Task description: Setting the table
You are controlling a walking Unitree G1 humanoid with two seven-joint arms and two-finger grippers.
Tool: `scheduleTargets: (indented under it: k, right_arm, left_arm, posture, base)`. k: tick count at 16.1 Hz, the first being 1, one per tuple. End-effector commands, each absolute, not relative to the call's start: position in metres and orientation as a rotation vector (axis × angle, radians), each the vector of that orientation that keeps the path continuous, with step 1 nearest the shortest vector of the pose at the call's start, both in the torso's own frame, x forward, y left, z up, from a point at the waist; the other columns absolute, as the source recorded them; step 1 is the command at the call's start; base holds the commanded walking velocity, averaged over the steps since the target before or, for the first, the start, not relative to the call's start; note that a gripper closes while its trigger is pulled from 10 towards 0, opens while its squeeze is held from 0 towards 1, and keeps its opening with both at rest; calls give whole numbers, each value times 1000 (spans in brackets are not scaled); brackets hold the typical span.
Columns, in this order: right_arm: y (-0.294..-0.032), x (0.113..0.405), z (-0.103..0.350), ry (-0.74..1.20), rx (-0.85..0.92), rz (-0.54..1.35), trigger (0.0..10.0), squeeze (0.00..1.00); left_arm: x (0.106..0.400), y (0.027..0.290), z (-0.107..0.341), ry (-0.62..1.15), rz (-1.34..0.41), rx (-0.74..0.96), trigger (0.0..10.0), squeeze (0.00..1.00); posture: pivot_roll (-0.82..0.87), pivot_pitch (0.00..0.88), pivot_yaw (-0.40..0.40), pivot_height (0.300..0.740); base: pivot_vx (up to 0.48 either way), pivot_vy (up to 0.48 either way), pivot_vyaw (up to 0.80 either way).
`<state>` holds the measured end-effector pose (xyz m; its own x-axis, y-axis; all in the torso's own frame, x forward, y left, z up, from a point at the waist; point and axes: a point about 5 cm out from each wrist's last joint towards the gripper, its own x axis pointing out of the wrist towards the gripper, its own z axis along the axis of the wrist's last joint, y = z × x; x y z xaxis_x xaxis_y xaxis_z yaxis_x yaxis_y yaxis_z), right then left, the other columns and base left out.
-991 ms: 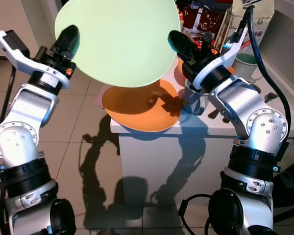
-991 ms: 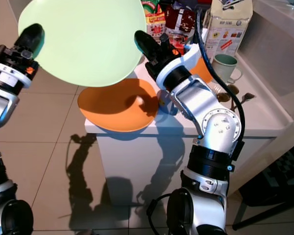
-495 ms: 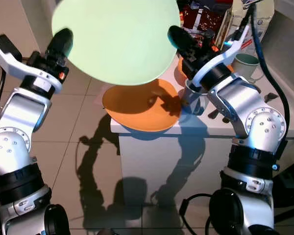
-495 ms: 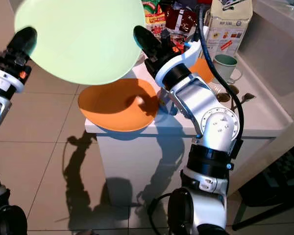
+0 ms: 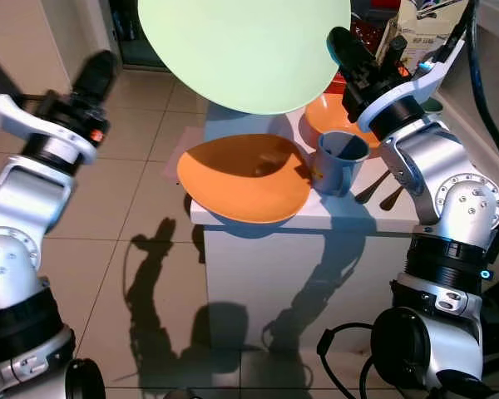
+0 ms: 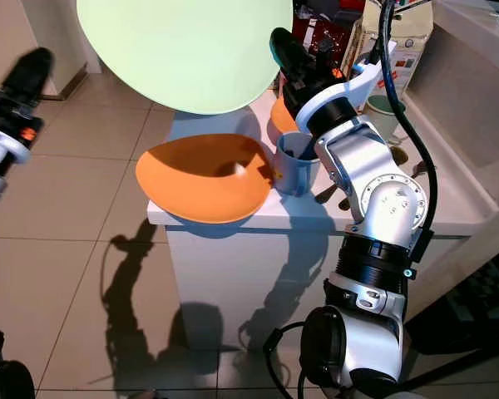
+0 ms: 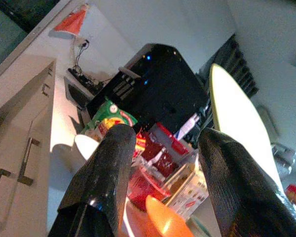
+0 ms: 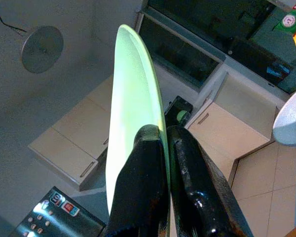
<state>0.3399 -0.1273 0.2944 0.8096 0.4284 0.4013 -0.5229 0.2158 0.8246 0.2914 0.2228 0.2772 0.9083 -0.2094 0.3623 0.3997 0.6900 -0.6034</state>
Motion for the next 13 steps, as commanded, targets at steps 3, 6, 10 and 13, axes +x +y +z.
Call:
scheduleTargets:
  k: [3,6,10,13]
  right_arm:
    - [-143,333,319,-232,1170,704,0,0]
    - [-125,309,310,-212,883,681,0,0]
    - [-105,288,294,-206,858,669,0,0]
    - [-107,282,283,-224,718,570,784,0]
  left_arm:
    - [289,232,266,-207,-203,-472,10000,0]
    - [285,253,242,-108,107,12,10000,0]
    - [272,233,230,-128,122,108,10000,0]
    - [270,215,217,-153,106,150,10000,0]
  posture:
    - [88,0,-57,740]
    - [73,0,-45,740]
    - [56,0,-25,740]
    - [44,0,-39,740]
  base:
    - [0,0,0]
    - [0,0,0]
    - [0,0,0]
    - [0,0,0]
